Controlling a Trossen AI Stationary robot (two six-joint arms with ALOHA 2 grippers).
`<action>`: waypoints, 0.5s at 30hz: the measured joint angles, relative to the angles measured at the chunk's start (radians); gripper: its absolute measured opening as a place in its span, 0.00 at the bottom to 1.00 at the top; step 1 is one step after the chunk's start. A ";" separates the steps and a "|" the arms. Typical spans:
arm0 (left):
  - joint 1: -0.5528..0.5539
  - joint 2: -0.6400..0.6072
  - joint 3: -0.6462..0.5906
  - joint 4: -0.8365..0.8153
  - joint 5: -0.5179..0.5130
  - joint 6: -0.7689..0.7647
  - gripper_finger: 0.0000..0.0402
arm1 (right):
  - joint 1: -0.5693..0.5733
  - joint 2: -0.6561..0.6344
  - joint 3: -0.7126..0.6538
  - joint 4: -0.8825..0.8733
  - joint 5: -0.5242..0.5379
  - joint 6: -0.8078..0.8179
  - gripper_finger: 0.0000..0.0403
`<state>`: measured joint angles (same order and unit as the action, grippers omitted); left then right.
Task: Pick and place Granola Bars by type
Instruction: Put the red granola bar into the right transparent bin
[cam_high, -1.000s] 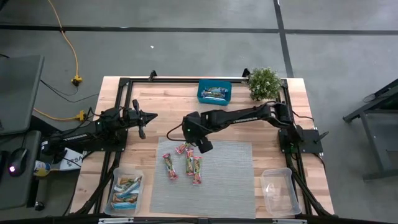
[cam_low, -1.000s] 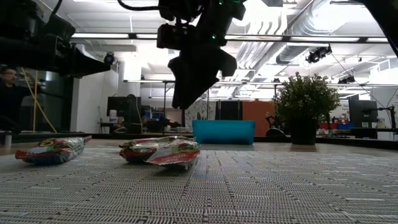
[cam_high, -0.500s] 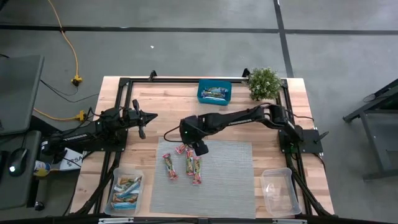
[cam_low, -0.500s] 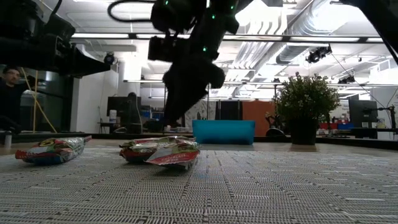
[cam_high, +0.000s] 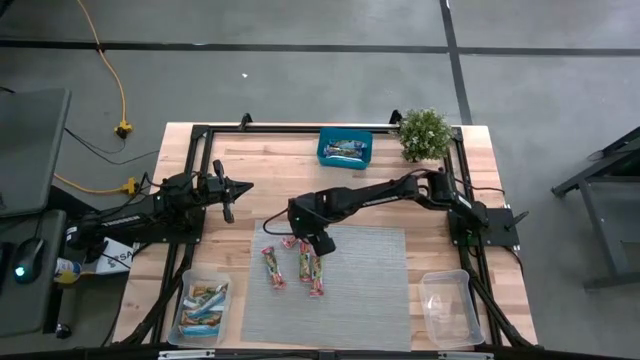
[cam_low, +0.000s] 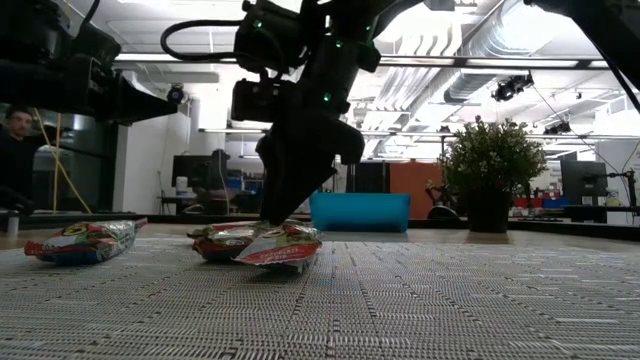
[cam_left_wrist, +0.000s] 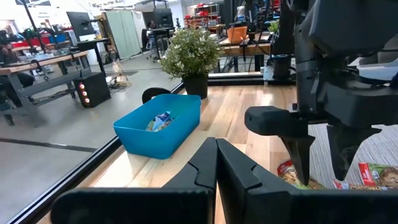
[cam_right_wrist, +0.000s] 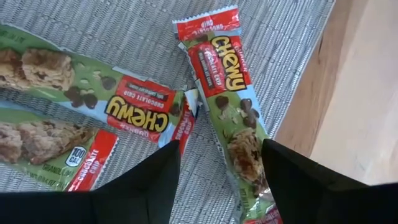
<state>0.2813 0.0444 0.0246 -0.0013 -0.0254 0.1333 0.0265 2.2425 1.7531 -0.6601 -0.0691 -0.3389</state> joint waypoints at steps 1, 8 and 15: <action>0.000 0.000 0.000 0.000 0.000 0.000 0.00 | 0.000 0.000 0.000 0.000 -0.004 -0.001 0.52; 0.000 0.000 0.000 0.000 0.000 0.000 0.00 | -0.006 0.000 0.000 0.000 -0.001 -0.027 0.52; 0.000 0.000 0.000 0.000 0.000 0.000 0.00 | -0.032 0.000 0.000 0.006 0.010 -0.030 0.52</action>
<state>0.2813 0.0444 0.0250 -0.0013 -0.0257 0.1333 -0.0057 2.2427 1.7531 -0.6539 -0.0591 -0.3685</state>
